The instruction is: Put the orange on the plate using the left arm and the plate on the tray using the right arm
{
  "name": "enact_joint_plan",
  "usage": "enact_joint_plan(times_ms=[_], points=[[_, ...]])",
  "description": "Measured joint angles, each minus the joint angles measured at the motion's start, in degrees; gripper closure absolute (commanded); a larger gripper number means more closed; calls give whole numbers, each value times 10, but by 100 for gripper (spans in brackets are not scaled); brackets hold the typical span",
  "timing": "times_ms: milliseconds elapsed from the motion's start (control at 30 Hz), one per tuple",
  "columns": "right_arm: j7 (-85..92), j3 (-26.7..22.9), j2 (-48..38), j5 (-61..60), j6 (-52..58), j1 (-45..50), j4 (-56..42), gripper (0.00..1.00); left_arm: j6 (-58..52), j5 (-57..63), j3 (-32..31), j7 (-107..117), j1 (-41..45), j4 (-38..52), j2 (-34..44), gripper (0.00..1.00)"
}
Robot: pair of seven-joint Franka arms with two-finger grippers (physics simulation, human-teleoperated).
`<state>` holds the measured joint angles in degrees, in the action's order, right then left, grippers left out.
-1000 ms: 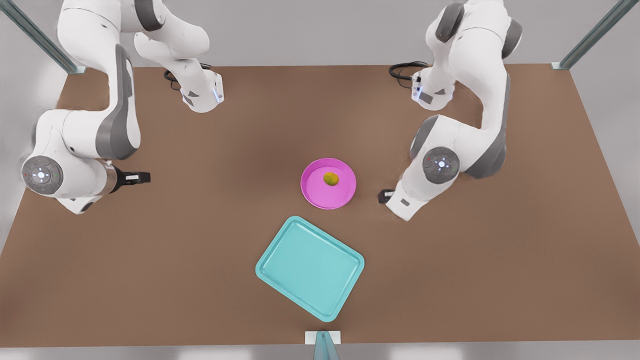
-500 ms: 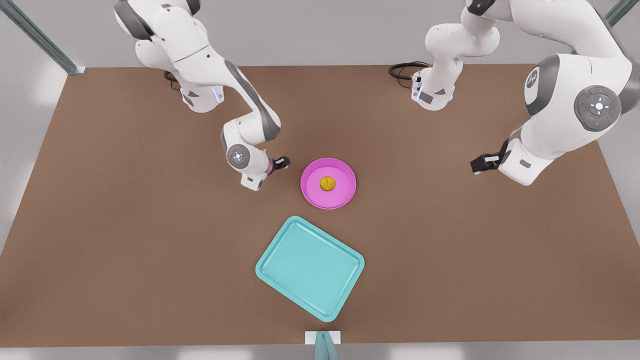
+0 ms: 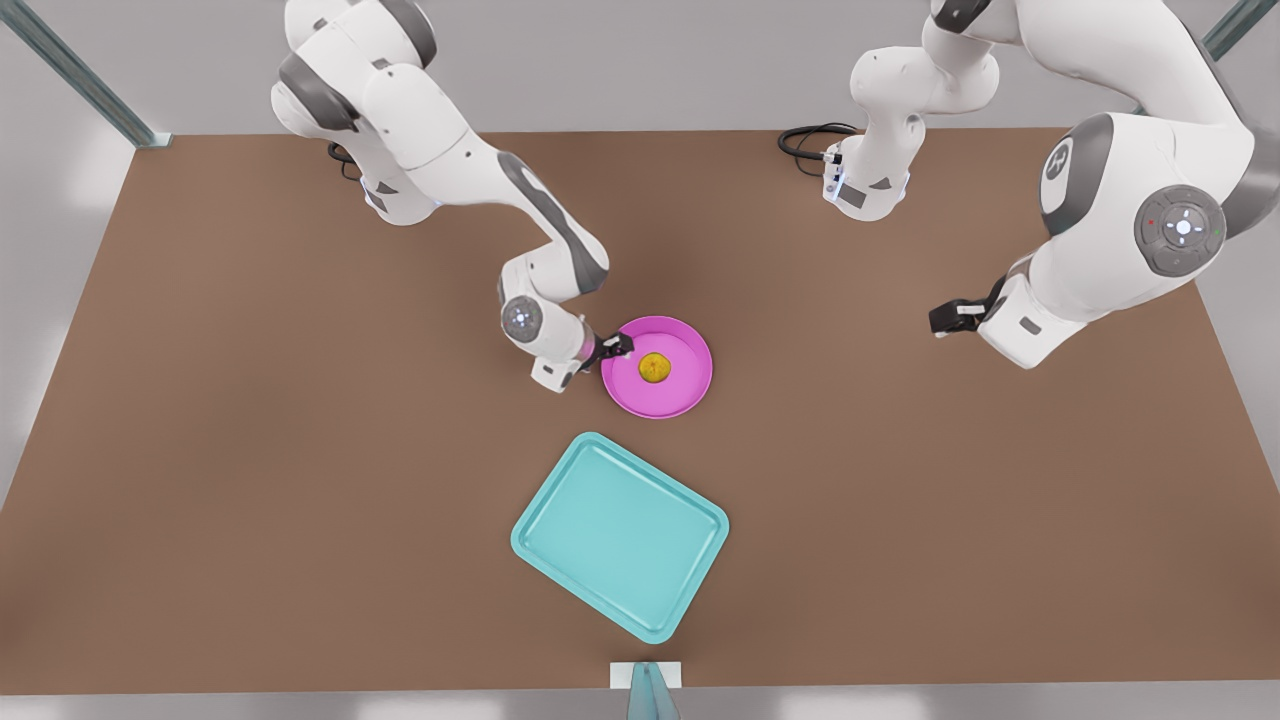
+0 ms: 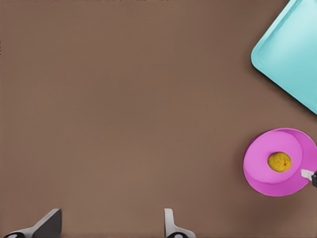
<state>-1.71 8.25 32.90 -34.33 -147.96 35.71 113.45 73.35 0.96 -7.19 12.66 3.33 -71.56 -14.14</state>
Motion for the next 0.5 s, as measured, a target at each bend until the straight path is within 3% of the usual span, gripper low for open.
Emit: enact_joint_plan(times_ms=[133, 167, 200, 333, 433, 500], points=[[-4, 0, 15, -2, -7, 3, -5, 0, -2, 0, 0, -7, 0, 0, -1, 0], [-5, 0, 17, -2, -8, 4, -7, 9, -2, 0, 1, -9, 0, 0, 0, 0], [-5, 0, 19, -3, -8, 6, -8, 26, -2, 1, 1, -10, -1, 0, 0, 0], [0, 0, 20, -9, -8, 6, -13, 61, -3, 1, 2, -15, -1, 0, 1, 0], [2, 0, 20, -9, -6, 6, -14, 75, -3, 0, 2, -18, -1, 1, 2, 0], [3, 0, 20, -9, -3, 5, -16, 79, -3, 0, 2, -20, 0, 1, 2, 0]])
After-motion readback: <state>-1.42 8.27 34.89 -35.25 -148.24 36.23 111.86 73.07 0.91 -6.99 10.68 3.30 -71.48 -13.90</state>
